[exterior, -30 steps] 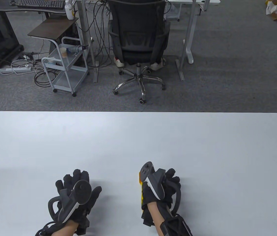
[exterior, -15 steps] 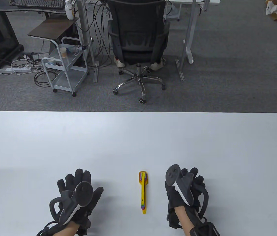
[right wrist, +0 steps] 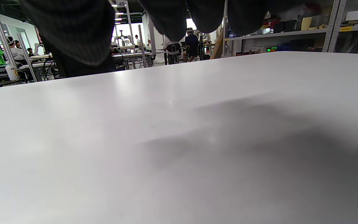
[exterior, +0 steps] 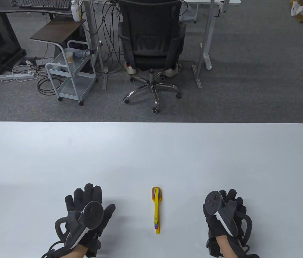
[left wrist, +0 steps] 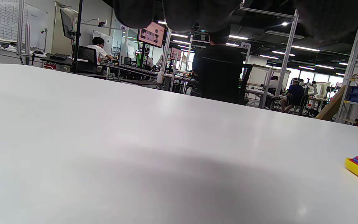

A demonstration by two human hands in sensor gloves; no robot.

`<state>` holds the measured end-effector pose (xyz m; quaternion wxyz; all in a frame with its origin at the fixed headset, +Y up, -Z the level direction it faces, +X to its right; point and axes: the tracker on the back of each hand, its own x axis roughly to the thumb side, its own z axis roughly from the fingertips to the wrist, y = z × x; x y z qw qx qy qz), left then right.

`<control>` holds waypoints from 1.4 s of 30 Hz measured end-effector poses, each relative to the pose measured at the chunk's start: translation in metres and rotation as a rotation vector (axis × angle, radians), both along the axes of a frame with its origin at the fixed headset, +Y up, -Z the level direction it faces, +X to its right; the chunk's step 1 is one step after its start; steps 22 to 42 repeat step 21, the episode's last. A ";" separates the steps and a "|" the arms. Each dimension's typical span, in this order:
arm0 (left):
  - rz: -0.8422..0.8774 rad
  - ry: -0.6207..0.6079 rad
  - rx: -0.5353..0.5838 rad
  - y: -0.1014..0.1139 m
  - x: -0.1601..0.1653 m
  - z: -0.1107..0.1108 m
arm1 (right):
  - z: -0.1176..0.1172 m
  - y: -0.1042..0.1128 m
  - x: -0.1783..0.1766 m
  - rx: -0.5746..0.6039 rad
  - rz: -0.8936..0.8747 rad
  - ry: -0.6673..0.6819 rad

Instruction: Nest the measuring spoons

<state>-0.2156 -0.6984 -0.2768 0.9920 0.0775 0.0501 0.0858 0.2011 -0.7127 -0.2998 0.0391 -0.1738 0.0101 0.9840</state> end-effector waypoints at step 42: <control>-0.008 -0.004 0.014 0.002 0.001 0.002 | 0.007 -0.020 0.008 0.025 0.134 0.067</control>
